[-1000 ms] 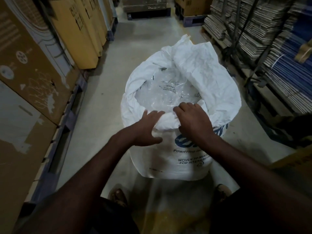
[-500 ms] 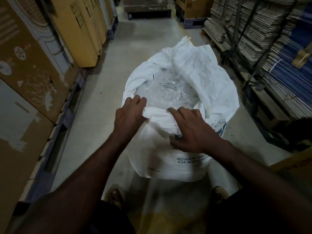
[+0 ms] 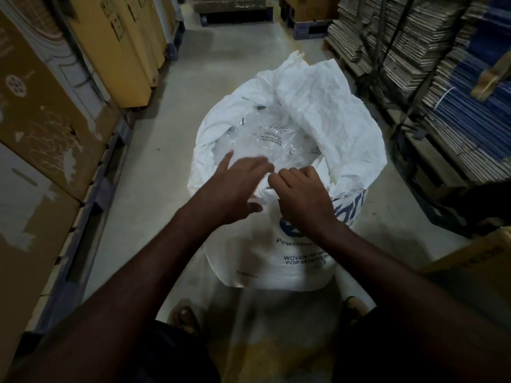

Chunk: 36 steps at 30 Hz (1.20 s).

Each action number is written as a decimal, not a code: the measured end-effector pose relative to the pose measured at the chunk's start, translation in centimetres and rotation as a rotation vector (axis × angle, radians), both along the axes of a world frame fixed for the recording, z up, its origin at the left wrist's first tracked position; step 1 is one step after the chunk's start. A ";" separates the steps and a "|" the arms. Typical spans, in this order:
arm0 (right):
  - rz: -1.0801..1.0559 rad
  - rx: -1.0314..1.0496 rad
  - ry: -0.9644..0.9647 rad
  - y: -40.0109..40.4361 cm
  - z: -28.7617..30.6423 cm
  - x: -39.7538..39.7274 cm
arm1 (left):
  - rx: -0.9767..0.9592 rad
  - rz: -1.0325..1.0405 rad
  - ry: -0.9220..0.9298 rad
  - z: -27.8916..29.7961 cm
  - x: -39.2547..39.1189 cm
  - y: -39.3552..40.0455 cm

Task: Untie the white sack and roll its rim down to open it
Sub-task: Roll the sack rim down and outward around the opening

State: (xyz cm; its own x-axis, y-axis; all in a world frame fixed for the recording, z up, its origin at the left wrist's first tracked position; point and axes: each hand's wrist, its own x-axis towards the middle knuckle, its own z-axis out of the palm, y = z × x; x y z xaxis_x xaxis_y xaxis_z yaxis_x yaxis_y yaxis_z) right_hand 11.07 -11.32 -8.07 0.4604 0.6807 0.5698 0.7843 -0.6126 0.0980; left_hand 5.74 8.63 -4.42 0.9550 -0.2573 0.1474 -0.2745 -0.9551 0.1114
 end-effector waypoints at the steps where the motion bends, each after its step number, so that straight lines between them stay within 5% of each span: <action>1: 0.010 0.005 0.005 0.1 0.0 -0.1 | -0.070 -0.034 0.016 -0.4 0.2 -0.4; 7: 0.135 -0.155 0.328 -1.6 2.5 -0.3 | -0.075 0.156 -0.225 -2.4 0.3 -1.1; 12: -0.071 -0.360 0.348 -6.6 4.5 3.9 | -0.051 0.132 -0.267 -4.3 0.3 -0.7; 20: -0.210 -0.085 0.073 -5.1 0.8 4.4 | 0.087 0.083 -0.157 -4.1 -0.9 -4.4; 24: -0.137 0.005 0.135 -4.2 0.3 2.4 | -0.029 0.135 -0.126 -2.1 0.7 -5.4; 28: -0.105 0.000 0.328 -3.6 1.4 -0.1 | 0.020 0.128 -0.055 -2.4 0.6 -5.8; 33: 0.164 -0.134 0.876 -6.9 5.8 3.5 | 0.001 0.083 -0.094 -3.1 0.2 -5.8; 36: 0.062 -0.128 0.626 -7.5 7.3 7.7 | 0.026 0.072 -0.136 -4.0 -0.1 -6.5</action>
